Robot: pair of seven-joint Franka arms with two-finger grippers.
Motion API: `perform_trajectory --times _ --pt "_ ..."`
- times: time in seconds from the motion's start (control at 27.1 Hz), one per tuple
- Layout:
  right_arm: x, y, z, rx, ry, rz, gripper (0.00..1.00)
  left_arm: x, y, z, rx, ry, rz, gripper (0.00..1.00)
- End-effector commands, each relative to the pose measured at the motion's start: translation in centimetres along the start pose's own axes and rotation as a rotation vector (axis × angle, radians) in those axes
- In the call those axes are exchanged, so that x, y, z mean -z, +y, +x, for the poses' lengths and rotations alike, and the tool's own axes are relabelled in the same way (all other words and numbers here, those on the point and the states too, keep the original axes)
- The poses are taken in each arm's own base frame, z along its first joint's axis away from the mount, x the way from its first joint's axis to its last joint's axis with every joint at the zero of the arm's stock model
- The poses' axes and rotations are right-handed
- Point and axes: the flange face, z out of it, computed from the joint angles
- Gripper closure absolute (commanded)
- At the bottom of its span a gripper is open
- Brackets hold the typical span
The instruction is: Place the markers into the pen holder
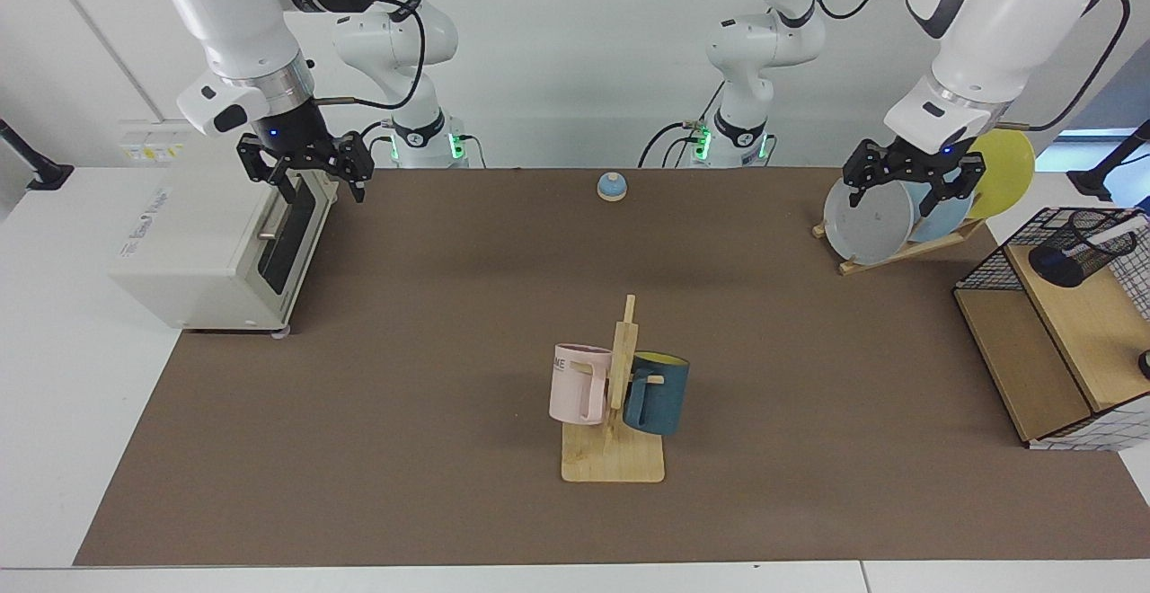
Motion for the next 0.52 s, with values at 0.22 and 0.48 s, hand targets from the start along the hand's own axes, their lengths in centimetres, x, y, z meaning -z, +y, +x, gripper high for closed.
perform_trajectory --times 0.22,0.48 --pt "0.2 0.3 -0.1 0.016 0.004 0.01 0.0 -1.2 -0.4 -1.9 0.033 0.055 -0.033 0.0" --pt "0.2 0.3 -0.1 0.016 0.004 0.01 0.0 -0.6 -1.1 -1.1 0.011 0.075 -0.025 0.0"
